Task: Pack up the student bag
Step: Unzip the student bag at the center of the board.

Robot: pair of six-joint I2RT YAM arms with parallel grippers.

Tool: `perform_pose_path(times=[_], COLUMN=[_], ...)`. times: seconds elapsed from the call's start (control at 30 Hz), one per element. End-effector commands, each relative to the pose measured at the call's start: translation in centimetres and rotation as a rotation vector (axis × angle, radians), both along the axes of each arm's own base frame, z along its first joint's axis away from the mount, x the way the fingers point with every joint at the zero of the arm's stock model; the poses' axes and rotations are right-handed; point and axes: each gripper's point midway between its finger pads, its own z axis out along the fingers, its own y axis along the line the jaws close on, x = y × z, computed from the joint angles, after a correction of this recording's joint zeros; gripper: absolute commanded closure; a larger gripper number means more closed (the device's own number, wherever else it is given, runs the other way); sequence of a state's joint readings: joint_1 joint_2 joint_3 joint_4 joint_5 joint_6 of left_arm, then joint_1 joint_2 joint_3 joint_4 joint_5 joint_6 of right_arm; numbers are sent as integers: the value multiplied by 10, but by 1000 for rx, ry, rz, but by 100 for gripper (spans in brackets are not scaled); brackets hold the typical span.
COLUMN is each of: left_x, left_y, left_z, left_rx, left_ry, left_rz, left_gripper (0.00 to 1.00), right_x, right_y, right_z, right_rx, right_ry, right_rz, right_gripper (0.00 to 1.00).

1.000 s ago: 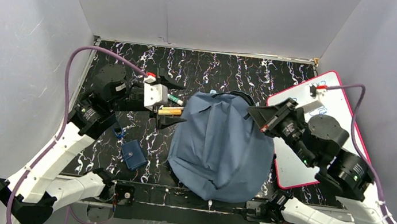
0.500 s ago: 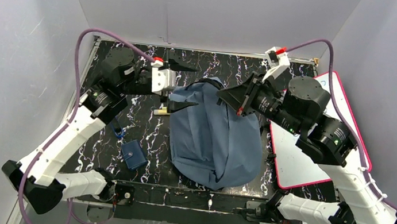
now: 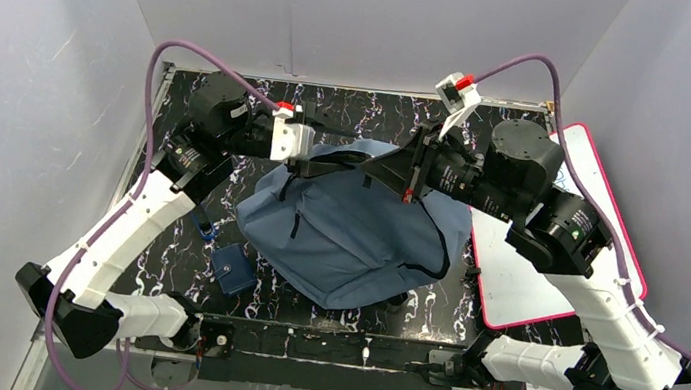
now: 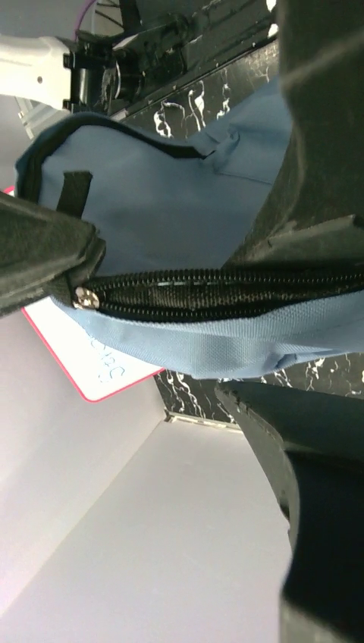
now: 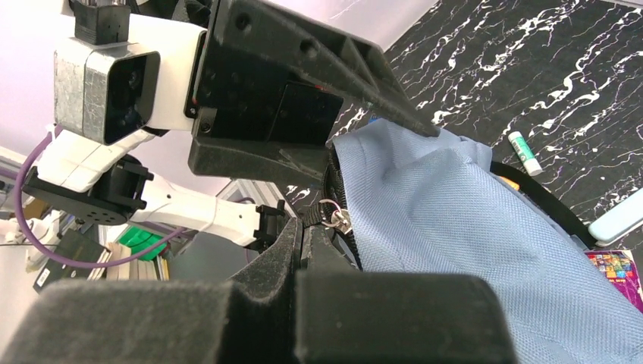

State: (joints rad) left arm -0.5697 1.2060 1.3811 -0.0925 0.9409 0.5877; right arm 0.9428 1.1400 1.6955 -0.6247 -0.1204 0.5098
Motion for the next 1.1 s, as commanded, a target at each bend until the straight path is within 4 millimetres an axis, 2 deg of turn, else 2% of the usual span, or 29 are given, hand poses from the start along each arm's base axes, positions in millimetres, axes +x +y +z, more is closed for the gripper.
perform_pose_path(times=[0.0,0.1,0.17,0.27,0.6,0.73,0.9,1.0,1.03,1.07], left_x=[-17,-21,-17,-10,21,23,17,14,12,9], left_y=[2,5,8,13,34,41,50,53,53,53], left_z=[21,19,18,16,6,0,-2,-6,-8,-9], left_rx=[-32,-32,-32,-33,-49,-46,-52,-46,-41,-37], left_ry=[-75,-74,-71,-55,21,37,48,51,50,46], left_rz=[-67,-63,-28,43,302,351,379,383,379,367], left_gripper=[62,88,100,100,100,100,100,100,91,69], right_x=[-7,-2,2,13,23,25,20,19,20,21], right_y=[-9,-20,-29,-49,-116,-151,-175,-181,-179,-177], right_z=[52,52,48,36,-45,-80,-119,-120,-112,-101], right_rx=[143,151,151,131,-16,-65,-127,-122,-103,-83], right_ry=[-129,-137,-139,-124,44,131,227,227,201,170], right_rz=[9,-54,-106,-223,-527,-695,-807,-824,-812,-793], right_gripper=[100,100,100,100,100,100,100,100,100,100])
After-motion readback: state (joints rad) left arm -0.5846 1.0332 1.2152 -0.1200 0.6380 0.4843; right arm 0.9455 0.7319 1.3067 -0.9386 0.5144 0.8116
